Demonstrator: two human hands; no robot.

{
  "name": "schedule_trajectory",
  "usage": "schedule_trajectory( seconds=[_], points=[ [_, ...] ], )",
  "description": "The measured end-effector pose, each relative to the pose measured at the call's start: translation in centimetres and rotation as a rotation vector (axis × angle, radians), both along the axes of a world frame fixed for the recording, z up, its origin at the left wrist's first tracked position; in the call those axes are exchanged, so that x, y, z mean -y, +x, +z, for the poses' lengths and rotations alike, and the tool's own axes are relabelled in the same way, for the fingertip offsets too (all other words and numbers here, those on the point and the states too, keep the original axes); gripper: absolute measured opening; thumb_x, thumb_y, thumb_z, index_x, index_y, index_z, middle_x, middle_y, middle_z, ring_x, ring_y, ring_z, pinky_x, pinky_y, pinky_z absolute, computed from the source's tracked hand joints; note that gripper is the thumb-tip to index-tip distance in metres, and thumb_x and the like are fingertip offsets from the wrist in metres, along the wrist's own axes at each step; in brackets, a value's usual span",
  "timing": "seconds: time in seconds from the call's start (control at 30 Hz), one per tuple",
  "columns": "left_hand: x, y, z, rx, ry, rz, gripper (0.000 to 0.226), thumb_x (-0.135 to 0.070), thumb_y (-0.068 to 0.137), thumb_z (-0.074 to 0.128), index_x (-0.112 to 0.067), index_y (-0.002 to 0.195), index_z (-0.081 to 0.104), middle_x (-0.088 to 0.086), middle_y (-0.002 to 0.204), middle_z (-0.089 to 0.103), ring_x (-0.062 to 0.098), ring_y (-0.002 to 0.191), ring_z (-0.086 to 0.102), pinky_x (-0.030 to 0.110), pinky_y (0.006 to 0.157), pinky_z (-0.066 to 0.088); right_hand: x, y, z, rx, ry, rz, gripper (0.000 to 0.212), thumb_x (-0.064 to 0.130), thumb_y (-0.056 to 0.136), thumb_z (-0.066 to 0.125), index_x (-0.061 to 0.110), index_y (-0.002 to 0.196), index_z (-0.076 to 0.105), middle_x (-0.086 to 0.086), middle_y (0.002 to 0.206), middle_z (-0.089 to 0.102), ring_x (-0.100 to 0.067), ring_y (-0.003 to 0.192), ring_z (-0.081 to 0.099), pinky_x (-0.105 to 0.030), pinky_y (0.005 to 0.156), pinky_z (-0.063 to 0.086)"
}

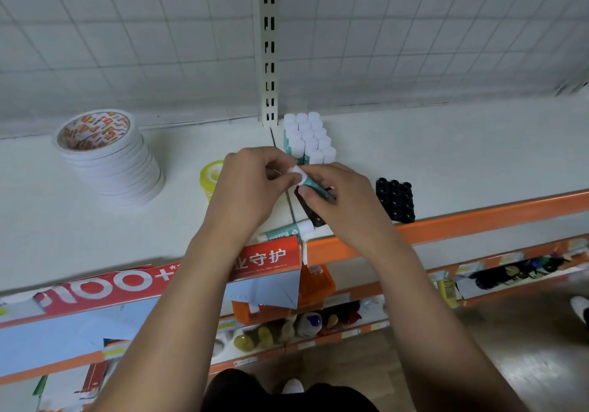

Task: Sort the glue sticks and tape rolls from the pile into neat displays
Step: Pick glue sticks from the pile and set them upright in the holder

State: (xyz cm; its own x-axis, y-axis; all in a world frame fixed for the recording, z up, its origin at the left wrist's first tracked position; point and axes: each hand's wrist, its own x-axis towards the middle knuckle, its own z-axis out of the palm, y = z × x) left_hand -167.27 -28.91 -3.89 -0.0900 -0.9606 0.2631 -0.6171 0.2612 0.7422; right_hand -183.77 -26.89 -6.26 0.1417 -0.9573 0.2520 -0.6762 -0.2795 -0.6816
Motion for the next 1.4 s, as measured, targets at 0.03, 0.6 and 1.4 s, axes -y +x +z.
schedule_trajectory(
  seconds=[0.03, 0.6, 1.4],
  points=[
    [0.1, 0.1, 0.2, -0.027, -0.002, 0.004, 0.012, -0.027, 0.077, 0.081, -0.026, 0.086, 0.074, -0.018, 0.078, 0.07, -0.005, 0.07, 0.064, 0.003, 0.065, 0.045, -0.1, -0.2, 0.0, -0.007, -0.007, -0.02, 0.025, 0.027, 0.095, 0.057, 0.024, 0.118, 0.066, 0.007, 0.103, 0.061, -0.002, 0.093, 0.057, -0.012, 0.082, 0.046],
    [3.0, -0.6, -0.6, 0.133, -0.166, -0.122, 0.016, -0.015, 0.082, 0.074, -0.016, 0.098, 0.072, 0.0, 0.096, 0.069, 0.017, 0.082, 0.066, 0.04, 0.082, 0.054, 0.0, 0.7, -2.5, -0.246, 0.06, -0.199, 0.018, 0.01, 0.092, 0.061, 0.014, 0.104, 0.074, -0.005, 0.109, 0.062, -0.023, 0.106, 0.053, -0.027, 0.092, 0.043],
    [1.3, -3.5, -1.9, -0.028, -0.153, 0.166, 0.018, -0.015, 0.082, 0.075, -0.016, 0.099, 0.076, -0.004, 0.089, 0.074, 0.009, 0.078, 0.068, 0.022, 0.082, 0.053, 1.0, -1.0, -3.5, -0.237, -0.028, -0.049, 0.019, 0.015, 0.094, 0.059, 0.016, 0.106, 0.073, -0.001, 0.107, 0.061, -0.02, 0.105, 0.051, -0.018, 0.088, 0.035]
  ],
)
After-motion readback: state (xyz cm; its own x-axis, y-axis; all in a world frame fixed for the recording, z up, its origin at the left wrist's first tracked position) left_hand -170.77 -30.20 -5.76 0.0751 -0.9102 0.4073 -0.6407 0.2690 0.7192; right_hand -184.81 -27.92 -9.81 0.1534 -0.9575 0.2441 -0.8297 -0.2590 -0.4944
